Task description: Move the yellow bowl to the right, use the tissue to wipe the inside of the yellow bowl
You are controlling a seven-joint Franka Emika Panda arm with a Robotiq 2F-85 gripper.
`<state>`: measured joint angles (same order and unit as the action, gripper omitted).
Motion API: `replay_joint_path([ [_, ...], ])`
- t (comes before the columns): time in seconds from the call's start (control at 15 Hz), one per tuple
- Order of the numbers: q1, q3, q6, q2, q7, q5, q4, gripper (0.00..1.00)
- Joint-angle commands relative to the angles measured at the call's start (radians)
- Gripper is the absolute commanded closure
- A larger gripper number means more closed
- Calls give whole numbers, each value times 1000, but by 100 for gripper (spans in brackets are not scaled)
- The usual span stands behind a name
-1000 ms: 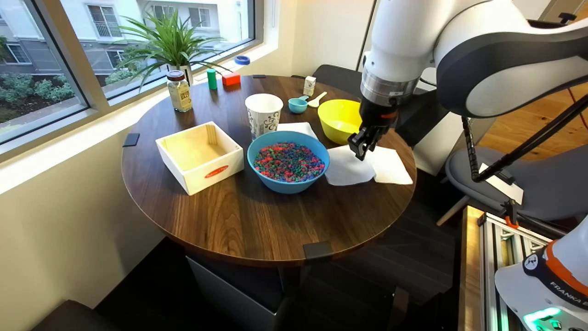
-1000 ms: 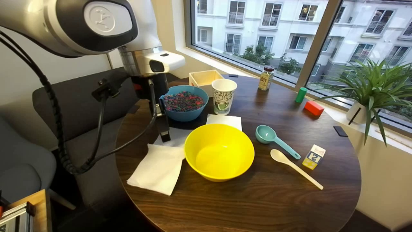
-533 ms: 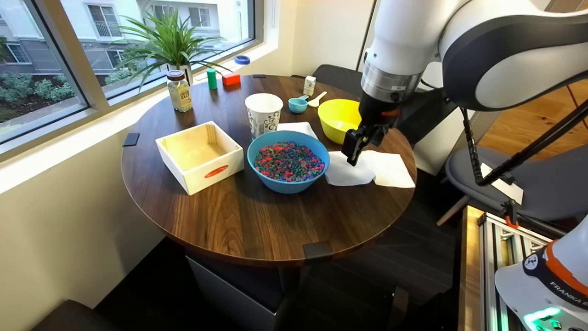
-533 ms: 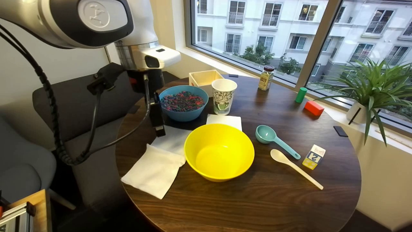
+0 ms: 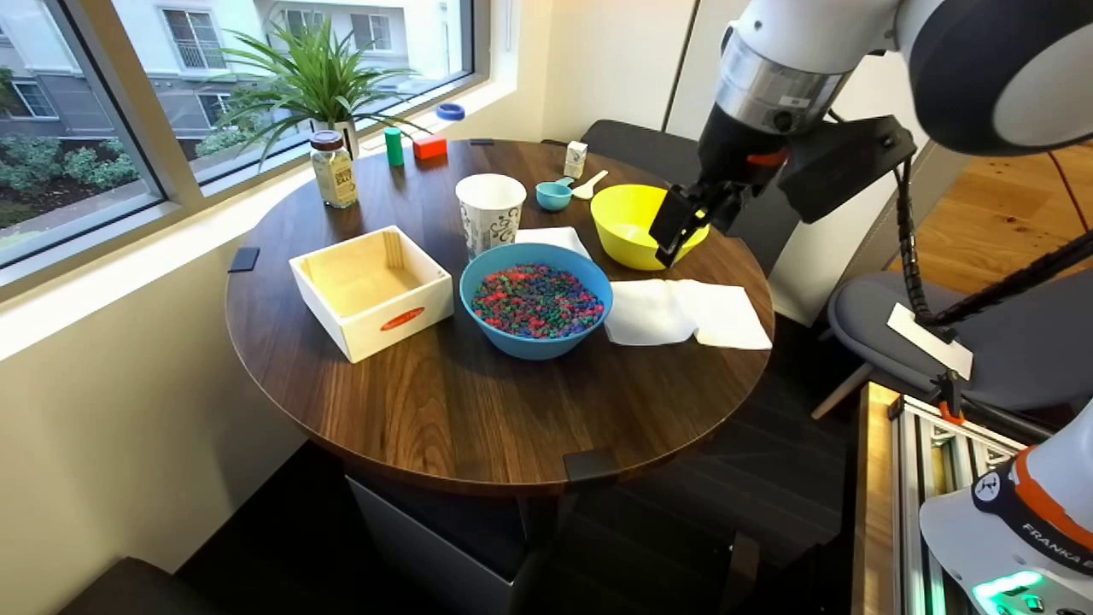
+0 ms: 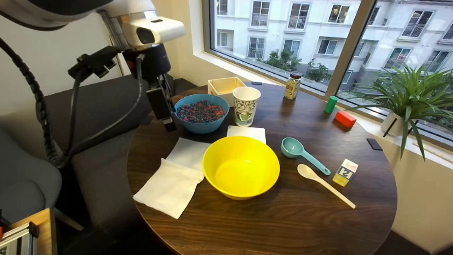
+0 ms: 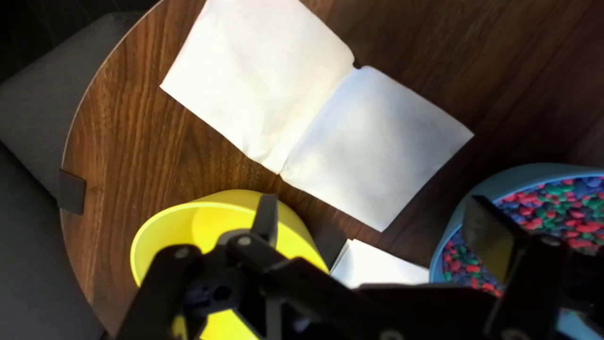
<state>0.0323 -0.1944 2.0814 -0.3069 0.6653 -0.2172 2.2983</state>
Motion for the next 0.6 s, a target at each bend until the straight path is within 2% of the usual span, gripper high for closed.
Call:
replay_joint_path([
  [0.0, -8, -23, -17, -138, 74, -37, 54, 0],
  [0.13, -5, -21, -37, -190, 61, -24, 60, 0],
  [0.2, -10, -18, -12, -120, 42, -21, 19, 0],
  [0.53, -13, -23, -30, -181, 40, -19, 42, 0],
])
